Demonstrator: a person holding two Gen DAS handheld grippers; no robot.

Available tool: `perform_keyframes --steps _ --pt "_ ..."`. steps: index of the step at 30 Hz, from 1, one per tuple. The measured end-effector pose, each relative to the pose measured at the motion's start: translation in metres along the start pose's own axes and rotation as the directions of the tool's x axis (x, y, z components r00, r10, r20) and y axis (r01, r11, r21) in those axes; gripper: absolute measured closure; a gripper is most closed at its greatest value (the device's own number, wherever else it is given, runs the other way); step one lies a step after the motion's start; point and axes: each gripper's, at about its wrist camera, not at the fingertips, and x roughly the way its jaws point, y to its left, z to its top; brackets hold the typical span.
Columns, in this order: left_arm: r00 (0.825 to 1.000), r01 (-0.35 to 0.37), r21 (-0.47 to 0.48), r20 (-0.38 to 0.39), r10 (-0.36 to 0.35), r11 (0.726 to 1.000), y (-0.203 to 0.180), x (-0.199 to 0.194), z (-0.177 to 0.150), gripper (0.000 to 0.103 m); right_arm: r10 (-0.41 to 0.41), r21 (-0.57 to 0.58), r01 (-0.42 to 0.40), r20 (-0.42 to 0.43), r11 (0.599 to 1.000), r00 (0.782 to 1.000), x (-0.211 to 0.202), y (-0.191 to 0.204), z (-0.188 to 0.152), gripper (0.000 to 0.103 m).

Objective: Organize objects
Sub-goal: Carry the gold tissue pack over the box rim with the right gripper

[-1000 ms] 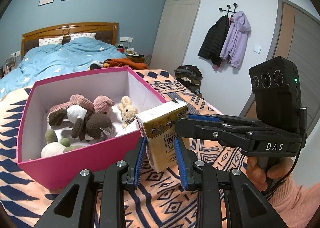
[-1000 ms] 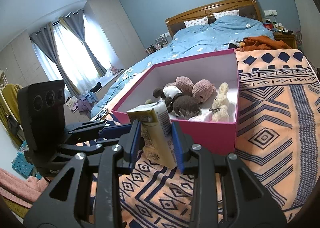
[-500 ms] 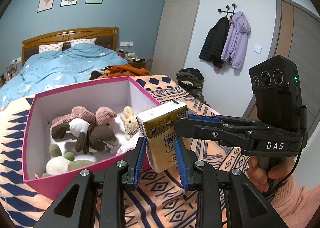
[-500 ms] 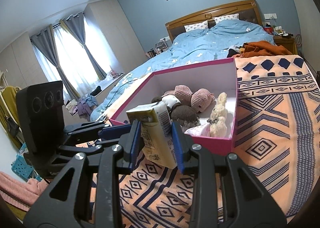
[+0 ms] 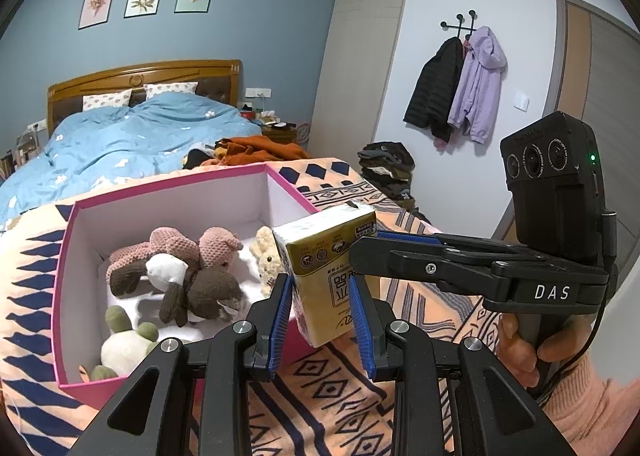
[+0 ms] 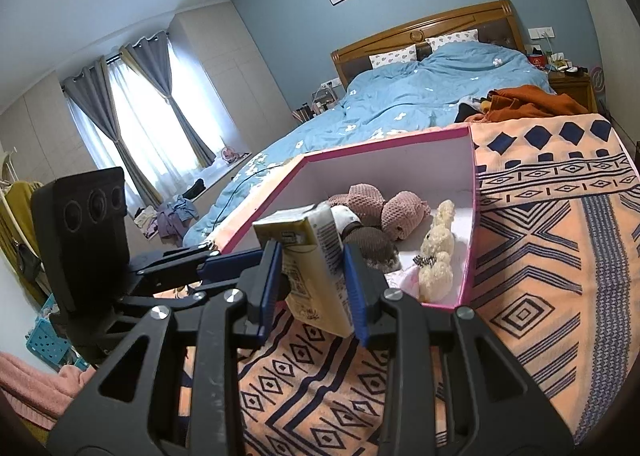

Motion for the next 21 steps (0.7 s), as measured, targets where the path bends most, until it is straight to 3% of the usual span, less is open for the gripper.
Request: perform_keyframes --steps 21 --pt "0.999 -0.038 -0.006 -0.034 0.038 0.999 0.011 0.027 0.014 0.074 -0.02 0.03 0.02 -0.015 0.999 1.0 0.019 -0.017 0.014 0.068"
